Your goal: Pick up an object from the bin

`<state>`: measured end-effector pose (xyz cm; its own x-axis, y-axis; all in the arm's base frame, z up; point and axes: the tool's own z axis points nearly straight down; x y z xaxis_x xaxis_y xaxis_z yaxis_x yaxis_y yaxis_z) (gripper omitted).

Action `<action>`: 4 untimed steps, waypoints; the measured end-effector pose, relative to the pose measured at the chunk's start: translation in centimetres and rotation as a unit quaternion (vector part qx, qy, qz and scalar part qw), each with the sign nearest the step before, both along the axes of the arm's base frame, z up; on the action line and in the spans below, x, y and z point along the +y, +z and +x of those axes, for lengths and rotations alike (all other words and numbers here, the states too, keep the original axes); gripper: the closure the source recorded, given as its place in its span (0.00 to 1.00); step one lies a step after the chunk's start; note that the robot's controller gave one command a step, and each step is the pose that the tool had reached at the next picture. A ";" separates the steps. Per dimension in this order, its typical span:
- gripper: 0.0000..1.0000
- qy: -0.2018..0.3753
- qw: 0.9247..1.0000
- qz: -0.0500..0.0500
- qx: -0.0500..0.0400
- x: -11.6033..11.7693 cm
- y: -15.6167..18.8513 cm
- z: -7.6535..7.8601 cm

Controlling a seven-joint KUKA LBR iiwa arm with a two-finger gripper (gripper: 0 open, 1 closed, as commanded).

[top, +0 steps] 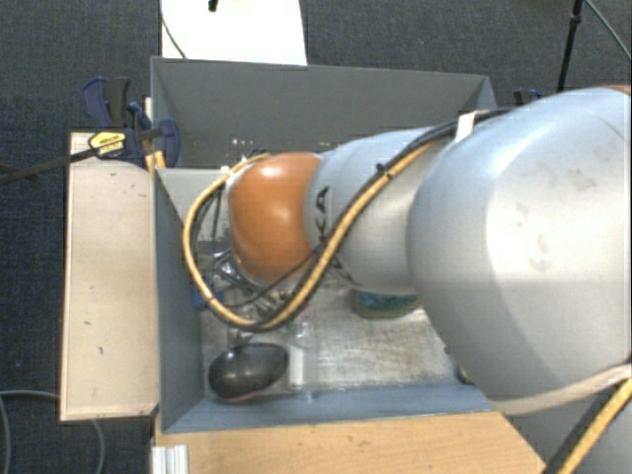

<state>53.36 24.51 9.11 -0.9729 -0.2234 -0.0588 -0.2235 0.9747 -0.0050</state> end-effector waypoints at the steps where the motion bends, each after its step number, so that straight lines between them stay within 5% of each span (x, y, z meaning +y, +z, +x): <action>1: 0.00 0.089 0.996 -0.007 0.024 -4.8 -0.6 3.0; 2: 0.00 0.127 0.992 -0.006 0.026 0.7 -2.0 5.2; 3: 1.00 0.124 0.992 -0.007 0.026 0.4 -2.0 5.2; 4: 1.00 0.096 0.995 -0.005 0.022 -3.0 12.9 6.1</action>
Offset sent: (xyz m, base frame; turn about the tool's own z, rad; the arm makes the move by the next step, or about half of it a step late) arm 0.0265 -0.0455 -0.0077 -0.1837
